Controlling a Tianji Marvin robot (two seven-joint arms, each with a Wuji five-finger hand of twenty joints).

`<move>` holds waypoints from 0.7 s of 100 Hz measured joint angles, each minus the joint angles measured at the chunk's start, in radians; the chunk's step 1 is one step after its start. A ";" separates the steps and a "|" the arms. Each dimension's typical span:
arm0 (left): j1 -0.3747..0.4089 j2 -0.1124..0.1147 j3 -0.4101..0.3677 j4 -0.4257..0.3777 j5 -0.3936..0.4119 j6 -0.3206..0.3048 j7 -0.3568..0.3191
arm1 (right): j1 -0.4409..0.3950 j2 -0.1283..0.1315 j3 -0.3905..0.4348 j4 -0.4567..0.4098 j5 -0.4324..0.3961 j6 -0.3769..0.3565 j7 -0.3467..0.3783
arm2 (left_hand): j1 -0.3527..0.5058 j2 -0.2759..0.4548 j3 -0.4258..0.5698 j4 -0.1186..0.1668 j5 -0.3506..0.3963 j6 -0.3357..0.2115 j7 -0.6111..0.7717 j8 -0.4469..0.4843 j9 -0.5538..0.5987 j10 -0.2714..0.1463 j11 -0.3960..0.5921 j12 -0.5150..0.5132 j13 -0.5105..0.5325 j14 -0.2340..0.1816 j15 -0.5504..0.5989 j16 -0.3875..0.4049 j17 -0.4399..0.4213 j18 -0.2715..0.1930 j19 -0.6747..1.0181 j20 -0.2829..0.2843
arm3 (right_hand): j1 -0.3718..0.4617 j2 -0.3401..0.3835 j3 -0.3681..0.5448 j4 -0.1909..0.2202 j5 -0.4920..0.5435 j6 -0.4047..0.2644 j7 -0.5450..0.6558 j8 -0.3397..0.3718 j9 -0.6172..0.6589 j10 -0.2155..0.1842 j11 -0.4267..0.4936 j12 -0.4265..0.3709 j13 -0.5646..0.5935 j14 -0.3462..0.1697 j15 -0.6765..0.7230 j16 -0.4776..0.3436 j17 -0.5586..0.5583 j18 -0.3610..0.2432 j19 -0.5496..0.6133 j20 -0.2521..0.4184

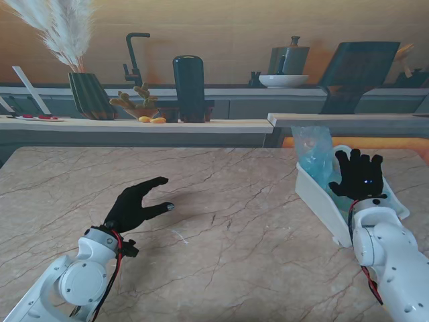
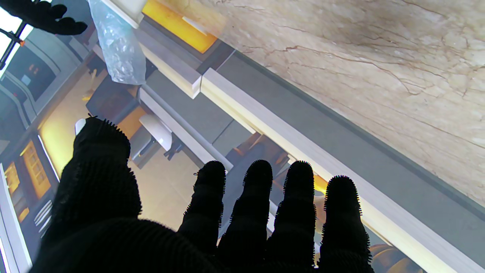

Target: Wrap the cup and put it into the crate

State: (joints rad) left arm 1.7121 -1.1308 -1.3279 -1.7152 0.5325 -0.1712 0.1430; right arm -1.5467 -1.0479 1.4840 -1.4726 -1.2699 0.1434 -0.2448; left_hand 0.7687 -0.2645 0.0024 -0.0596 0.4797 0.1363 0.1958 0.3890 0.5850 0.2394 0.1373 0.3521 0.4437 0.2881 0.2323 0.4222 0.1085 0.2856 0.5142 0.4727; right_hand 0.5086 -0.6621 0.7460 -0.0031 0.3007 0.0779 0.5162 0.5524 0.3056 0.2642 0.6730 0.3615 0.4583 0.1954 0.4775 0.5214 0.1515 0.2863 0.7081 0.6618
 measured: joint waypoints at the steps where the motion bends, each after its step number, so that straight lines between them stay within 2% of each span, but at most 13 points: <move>1: 0.000 0.000 -0.001 0.000 0.000 0.000 0.000 | -0.003 0.000 0.003 -0.005 0.000 -0.007 -0.005 | 0.000 0.000 0.000 0.000 0.000 0.000 0.000 0.000 0.000 0.000 0.000 0.000 0.000 0.000 0.000 0.000 0.000 0.000 0.000 0.000 | -0.004 0.000 0.000 0.000 0.000 0.000 0.000 0.001 0.000 0.000 0.000 0.000 0.000 0.000 0.000 0.000 0.000 0.000 0.000 0.000; 16: 0.005 0.000 -0.009 0.000 0.003 -0.003 0.005 | -0.048 -0.001 0.027 -0.084 0.009 -0.105 -0.052 | 0.000 0.000 0.000 0.000 0.000 0.000 0.000 0.000 0.000 0.000 0.000 0.000 0.000 0.000 0.000 0.000 0.000 0.000 0.000 0.000 | -0.004 0.002 0.000 0.000 0.005 -0.010 -0.001 0.010 0.000 0.001 -0.010 -0.001 0.002 0.002 0.000 0.000 0.000 0.001 -0.008 0.005; 27: 0.006 0.000 -0.009 0.000 0.002 -0.004 0.003 | -0.071 -0.004 0.022 -0.141 0.074 -0.175 -0.059 | 0.000 0.000 0.000 0.000 0.000 0.000 0.000 0.000 0.000 0.000 0.000 0.000 0.000 0.000 0.000 0.000 0.000 0.002 0.000 0.000 | -0.006 0.010 -0.014 0.000 0.019 -0.022 -0.001 0.011 0.003 0.001 -0.012 -0.002 0.013 0.004 0.001 0.000 0.015 0.001 -0.009 0.014; 32: 0.006 0.000 -0.009 0.000 -0.006 -0.008 -0.004 | -0.077 -0.005 0.009 -0.158 0.100 -0.205 -0.063 | 0.000 0.000 0.000 0.000 0.000 0.000 0.000 0.000 -0.002 0.000 0.000 0.000 0.000 0.000 0.000 0.000 0.000 0.004 0.000 0.000 | -0.040 0.024 -0.032 0.000 0.021 -0.029 -0.001 0.011 0.016 0.002 -0.022 -0.002 0.013 0.004 0.001 0.000 0.028 0.001 -0.009 0.023; 38: 0.005 0.001 -0.009 0.001 -0.021 -0.017 -0.019 | -0.081 -0.006 -0.015 -0.177 0.126 -0.235 -0.062 | 0.000 -0.001 0.000 0.000 0.000 0.000 0.000 0.000 -0.002 0.000 0.000 0.000 0.000 0.000 0.000 0.000 0.000 0.009 0.000 0.000 | -0.041 0.024 -0.045 0.000 0.031 -0.040 -0.012 0.011 0.035 0.003 -0.036 -0.002 0.025 0.005 0.001 0.000 0.039 0.001 -0.009 0.025; 44: 0.003 0.001 -0.009 0.002 -0.032 -0.027 -0.030 | -0.087 -0.007 -0.044 -0.197 0.178 -0.255 -0.045 | 0.000 -0.001 0.000 0.000 0.000 0.000 0.000 0.000 -0.004 0.000 0.000 0.000 0.000 0.000 0.000 0.000 0.000 0.010 0.000 0.000 | -0.040 0.024 -0.058 0.000 0.031 -0.043 -0.014 0.011 0.037 0.003 -0.046 -0.002 0.035 0.005 0.000 0.000 0.040 0.001 -0.009 0.031; 54: 0.003 0.002 -0.009 0.004 -0.040 -0.041 -0.037 | -0.095 -0.016 -0.095 -0.233 0.309 -0.282 0.028 | 0.000 -0.001 0.000 0.000 0.000 0.000 0.000 0.000 -0.015 0.000 -0.010 -0.002 0.000 0.000 -0.010 0.000 0.000 0.011 0.000 0.000 | -0.040 0.024 -0.080 0.000 0.031 -0.062 -0.026 0.011 0.056 0.003 -0.075 -0.010 0.046 0.016 -0.027 0.000 0.052 0.001 -0.009 0.037; 58: 0.003 0.002 -0.010 0.005 -0.045 -0.050 -0.040 | -0.097 -0.021 -0.115 -0.243 0.342 -0.289 0.048 | 0.000 -0.001 0.000 0.000 0.000 0.000 0.000 0.000 -0.015 0.000 -0.010 -0.002 -0.001 0.000 -0.010 0.000 0.000 0.011 0.000 0.000 | -0.039 0.064 -0.089 0.000 0.031 -0.071 -0.035 0.011 0.065 0.002 -0.096 -0.012 0.055 0.018 -0.049 0.000 0.053 0.001 -0.010 0.037; 70: 0.005 0.002 -0.016 0.006 -0.065 -0.082 -0.046 | -0.105 -0.033 -0.171 -0.259 0.433 -0.301 0.068 | 0.000 -0.001 0.000 0.000 0.000 -0.001 0.000 0.000 -0.015 0.000 -0.010 -0.002 -0.002 0.000 -0.011 -0.001 0.000 0.013 0.000 0.000 | -0.039 0.054 -0.096 0.000 0.031 -0.090 -0.037 0.011 0.077 0.001 -0.132 -0.013 0.062 0.033 -0.099 -0.022 0.064 0.002 -0.027 0.041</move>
State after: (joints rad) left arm 1.7175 -1.1287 -1.3441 -1.7094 0.4672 -0.2530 0.0970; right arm -1.6515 -1.0814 1.3134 -1.7318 -0.8367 -0.1571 -0.1771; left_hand 0.7687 -0.2653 0.0024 -0.0596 0.4797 0.1358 0.1958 0.3890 0.5702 0.2394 0.1269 0.3498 0.4417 0.2881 0.2216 0.4216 0.1085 0.2982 0.5143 0.4725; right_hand 0.4698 -0.6077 0.6495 -0.0031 0.3321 -0.0117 0.4792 0.5634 0.3831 0.2650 0.5407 0.3486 0.5208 0.2286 0.3786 0.4995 0.2157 0.2882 0.6812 0.7028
